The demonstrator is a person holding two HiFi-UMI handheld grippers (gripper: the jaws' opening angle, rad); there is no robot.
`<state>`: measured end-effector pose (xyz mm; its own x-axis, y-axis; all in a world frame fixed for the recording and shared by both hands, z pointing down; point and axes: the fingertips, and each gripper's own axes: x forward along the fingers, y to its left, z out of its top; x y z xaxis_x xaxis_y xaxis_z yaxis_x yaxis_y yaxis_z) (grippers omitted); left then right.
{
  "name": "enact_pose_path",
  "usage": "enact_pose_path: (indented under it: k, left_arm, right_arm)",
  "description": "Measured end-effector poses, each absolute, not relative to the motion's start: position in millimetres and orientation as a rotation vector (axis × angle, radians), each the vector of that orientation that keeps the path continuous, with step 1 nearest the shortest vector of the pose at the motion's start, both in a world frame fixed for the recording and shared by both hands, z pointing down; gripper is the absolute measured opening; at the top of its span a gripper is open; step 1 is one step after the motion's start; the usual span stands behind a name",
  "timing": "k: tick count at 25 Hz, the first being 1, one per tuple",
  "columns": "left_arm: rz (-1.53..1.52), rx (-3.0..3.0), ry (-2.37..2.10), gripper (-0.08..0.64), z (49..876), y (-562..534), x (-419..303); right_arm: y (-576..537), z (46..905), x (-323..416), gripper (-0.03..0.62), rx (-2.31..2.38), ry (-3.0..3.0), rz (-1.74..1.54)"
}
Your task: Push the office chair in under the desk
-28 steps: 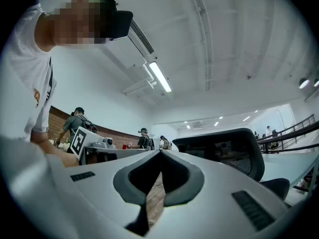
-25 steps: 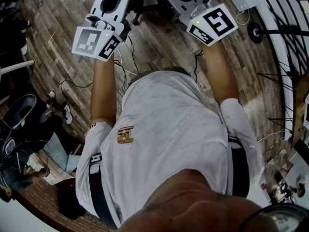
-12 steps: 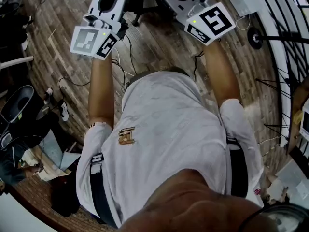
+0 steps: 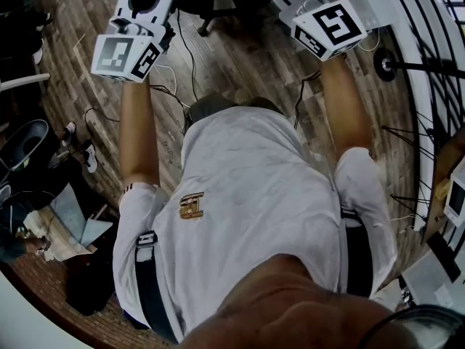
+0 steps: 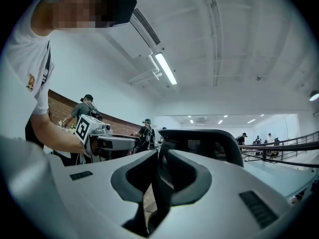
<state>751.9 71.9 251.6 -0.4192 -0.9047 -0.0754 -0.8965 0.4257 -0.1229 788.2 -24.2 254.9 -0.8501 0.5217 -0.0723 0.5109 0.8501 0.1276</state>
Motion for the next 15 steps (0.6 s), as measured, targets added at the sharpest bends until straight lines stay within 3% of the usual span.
enact_pose_path:
  k: [9, 15]
  left_arm:
    - [-0.466, -1.587, 2.566, 0.198, 275.1, 84.2, 713.0]
    - [-0.826, -1.525, 2.557, 0.273, 300.4, 100.7, 664.9]
  right_arm:
    - [-55.0, 276.8, 771.7, 0.192, 0.827, 3.014, 0.363]
    - [-76.1, 292.1, 747.3, 0.229, 0.777, 3.088, 0.595]
